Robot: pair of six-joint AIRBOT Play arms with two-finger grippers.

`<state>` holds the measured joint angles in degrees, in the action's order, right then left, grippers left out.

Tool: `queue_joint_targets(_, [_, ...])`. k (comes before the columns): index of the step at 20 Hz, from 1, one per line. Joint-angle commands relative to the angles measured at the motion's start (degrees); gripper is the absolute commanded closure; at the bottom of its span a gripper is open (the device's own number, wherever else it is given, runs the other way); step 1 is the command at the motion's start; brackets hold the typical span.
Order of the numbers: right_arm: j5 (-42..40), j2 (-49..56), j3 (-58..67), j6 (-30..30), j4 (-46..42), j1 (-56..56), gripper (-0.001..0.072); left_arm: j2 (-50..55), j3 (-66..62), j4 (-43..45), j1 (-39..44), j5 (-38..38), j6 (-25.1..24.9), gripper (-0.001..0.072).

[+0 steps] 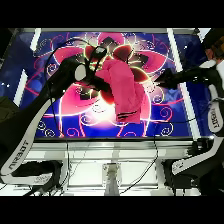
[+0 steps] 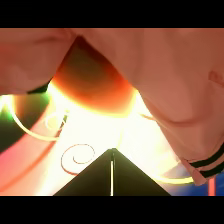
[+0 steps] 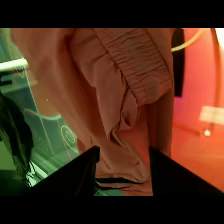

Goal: Fold the clothes and pants, and hang the long-sleeved shirts on hangers.

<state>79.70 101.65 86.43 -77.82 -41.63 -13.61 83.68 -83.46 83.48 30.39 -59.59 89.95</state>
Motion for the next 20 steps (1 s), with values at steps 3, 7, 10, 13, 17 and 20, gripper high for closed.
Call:
queue_joint_targets(3, [-6.34, 4.81, -1.14, 2.08, -1.88, 7.89, 0.0326, -2.34, 9.20, -4.22, -3.50, 7.19, 4.59, 0.0702])
queue_joint_targets(7, [-6.64, 4.79, -1.14, 2.54, -3.78, 9.73, 0.0324, -2.29, 9.20, -4.26, -5.64, 8.66, 4.59, 0.0702])
queue_joint_targets(10, [-5.77, 4.79, -1.14, 2.58, -2.89, 9.86, 0.0339, -2.29, 9.20, -4.15, -6.36, 8.66, 4.57, 0.0701])
queue_joint_targets(13, [-3.06, 4.76, -0.81, 4.44, 2.89, 9.86, 0.0692, -2.27, 9.20, -4.02, -6.36, 8.70, 4.55, 0.0702])
queue_joint_targets(17, [6.49, 3.80, 1.92, 4.55, 26.53, 10.47, 0.0695, -2.60, 9.20, -0.87, -7.61, 14.34, 4.81, 0.0702])
queue_joint_targets(20, [4.33, 0.79, 4.76, 4.50, 51.49, 14.67, 0.0695, -5.70, 9.18, 0.48, -13.44, 26.58, 15.61, 0.0701])
